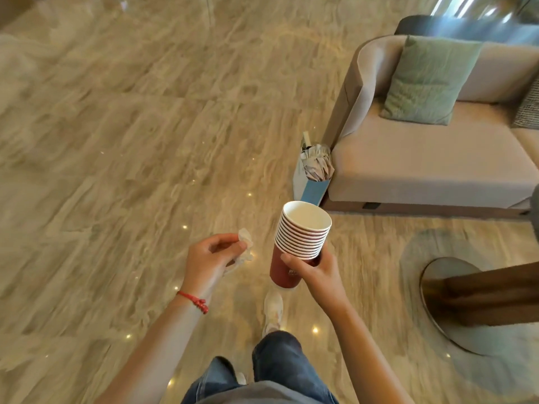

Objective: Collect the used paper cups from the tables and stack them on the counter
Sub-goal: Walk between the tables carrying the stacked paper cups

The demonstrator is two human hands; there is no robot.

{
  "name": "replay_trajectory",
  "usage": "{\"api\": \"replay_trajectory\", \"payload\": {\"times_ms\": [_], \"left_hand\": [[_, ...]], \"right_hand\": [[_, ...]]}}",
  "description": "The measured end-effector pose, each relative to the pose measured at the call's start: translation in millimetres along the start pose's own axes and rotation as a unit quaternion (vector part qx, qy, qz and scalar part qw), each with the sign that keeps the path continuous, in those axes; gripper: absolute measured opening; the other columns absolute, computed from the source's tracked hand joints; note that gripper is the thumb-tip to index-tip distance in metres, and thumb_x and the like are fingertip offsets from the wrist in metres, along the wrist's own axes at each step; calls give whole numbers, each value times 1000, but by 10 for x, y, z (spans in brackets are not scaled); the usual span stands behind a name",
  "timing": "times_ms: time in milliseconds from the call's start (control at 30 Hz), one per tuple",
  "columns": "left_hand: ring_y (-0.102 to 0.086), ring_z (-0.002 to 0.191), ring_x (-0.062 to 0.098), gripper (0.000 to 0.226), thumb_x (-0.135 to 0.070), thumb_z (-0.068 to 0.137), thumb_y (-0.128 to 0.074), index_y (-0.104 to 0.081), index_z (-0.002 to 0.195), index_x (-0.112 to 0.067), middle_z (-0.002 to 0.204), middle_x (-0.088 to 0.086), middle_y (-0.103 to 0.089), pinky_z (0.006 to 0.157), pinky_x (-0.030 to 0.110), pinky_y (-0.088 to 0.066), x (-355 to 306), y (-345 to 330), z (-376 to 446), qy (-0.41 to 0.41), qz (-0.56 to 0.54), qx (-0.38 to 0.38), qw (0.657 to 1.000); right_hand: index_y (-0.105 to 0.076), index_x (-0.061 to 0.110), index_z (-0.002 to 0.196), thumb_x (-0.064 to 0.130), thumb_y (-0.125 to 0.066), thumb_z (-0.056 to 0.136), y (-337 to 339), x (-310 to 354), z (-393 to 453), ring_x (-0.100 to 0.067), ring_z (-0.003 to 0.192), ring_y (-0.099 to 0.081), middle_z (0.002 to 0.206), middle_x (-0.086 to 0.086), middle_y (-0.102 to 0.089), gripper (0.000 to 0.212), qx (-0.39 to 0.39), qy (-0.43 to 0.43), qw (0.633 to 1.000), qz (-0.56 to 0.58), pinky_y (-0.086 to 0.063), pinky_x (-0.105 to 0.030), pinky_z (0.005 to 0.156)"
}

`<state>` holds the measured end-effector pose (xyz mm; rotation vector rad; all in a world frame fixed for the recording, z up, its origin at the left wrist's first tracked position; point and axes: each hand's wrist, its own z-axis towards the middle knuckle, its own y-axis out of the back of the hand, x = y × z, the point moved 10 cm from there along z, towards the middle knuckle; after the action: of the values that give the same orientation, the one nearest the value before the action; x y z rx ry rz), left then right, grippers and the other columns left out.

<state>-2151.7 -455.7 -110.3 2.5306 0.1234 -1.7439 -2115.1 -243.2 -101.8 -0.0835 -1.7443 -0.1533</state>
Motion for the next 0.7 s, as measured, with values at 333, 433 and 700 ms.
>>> {"api": "replay_trajectory", "payload": {"times_ms": [333, 433, 700], "left_hand": [[-65, 58, 2, 13, -6, 71, -76, -72, 76, -18, 63, -6, -72, 52, 12, -49, -869, -830, 1882, -2, -17, -22, 1000], [-66, 59, 3, 14, -5, 72, -75, -72, 75, -19, 63, -7, -72, 52, 12, -50, -1097, -943, 2361, -5, -26, -34, 999], [-67, 62, 2, 16, -8, 71, -76, -73, 69, -24, 66, -7, -73, 53, 11, -49, -1507, -1205, 3934, 3, -18, -27, 999]], "right_hand": [[-56, 13, 117, 20, -81, 67, 333, 555, 2303, -17, 103, -64, 108, -5, -67, 57, 17, 11, 1000, 10, -53, -34, 86], [-55, 18, 116, 24, -78, 66, 343, 679, 2869, -12, 101, -64, 106, 1, -67, 55, 29, 10, 1000, 4, -54, -27, 84], [-58, 13, 114, 22, -79, 67, 260, 762, 4488, -7, 95, -66, 99, 5, -70, 52, 10, 3, 1000, -8, -53, -19, 75]]}}
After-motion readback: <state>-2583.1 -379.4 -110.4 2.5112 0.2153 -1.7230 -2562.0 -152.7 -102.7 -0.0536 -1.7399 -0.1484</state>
